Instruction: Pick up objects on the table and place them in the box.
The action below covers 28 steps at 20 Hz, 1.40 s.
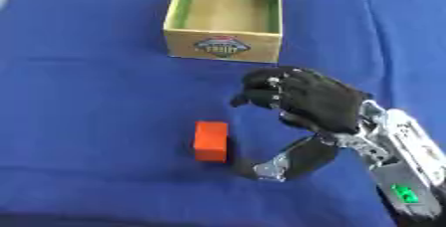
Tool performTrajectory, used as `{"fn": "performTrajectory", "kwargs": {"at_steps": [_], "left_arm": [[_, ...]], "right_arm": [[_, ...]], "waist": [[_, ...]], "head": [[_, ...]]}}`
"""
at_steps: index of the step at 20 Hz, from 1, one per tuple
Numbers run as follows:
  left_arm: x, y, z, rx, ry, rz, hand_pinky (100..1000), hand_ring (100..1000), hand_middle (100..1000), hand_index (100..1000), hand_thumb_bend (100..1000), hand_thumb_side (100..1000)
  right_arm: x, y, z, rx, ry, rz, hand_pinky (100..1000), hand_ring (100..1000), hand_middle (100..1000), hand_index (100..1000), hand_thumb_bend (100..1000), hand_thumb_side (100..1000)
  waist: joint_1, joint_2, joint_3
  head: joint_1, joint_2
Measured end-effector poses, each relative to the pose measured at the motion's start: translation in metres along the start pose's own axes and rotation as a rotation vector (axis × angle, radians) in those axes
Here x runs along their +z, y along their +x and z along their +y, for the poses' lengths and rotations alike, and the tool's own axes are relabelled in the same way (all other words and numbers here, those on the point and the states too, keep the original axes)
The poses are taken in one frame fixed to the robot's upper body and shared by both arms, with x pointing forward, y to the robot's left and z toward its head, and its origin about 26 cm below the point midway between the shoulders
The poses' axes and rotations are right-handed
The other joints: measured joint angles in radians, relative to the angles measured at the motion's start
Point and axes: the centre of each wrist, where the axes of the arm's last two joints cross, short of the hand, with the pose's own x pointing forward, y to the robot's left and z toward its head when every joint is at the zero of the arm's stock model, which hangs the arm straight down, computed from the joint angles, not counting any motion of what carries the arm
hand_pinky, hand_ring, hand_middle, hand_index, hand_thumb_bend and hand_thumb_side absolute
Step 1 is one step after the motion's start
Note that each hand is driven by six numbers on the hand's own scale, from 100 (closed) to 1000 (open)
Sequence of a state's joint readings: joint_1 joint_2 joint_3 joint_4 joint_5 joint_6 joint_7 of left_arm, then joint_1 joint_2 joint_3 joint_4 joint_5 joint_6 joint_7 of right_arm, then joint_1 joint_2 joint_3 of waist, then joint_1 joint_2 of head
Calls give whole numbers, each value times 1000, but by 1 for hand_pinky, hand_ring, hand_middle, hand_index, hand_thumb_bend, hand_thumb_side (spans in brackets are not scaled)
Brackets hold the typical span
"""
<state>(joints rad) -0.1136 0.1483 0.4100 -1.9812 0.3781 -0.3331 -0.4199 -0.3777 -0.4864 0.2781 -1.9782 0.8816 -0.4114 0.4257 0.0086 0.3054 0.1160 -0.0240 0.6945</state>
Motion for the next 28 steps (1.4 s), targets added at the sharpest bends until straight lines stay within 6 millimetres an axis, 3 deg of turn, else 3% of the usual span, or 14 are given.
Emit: {"fn": "performTrajectory", "kwargs": {"at_steps": [11,17,28], "left_arm": [[-2,0,0,-1,-4,-7,247,325,425,769,100,1000],[-4,0,-1,2,-10,-9,248,325,425,769,100,1000],[-7,0,-3,15,-23,-9,250,325,425,768,100,1000]], "right_arm": [[-2,2,0,-3,-10,-2,761,865,669,834,511,1000],[-7,1,-7,39,-35,16,748,806,606,848,503,1000],[-21,2,-18,149,22,91,753,820,640,856,575,1000]], "waist": [[-12,16,-7],[-21,18,1],[-36,17,31]], "head": [[-20,0],[-38,-2],[-78,-22]]}}
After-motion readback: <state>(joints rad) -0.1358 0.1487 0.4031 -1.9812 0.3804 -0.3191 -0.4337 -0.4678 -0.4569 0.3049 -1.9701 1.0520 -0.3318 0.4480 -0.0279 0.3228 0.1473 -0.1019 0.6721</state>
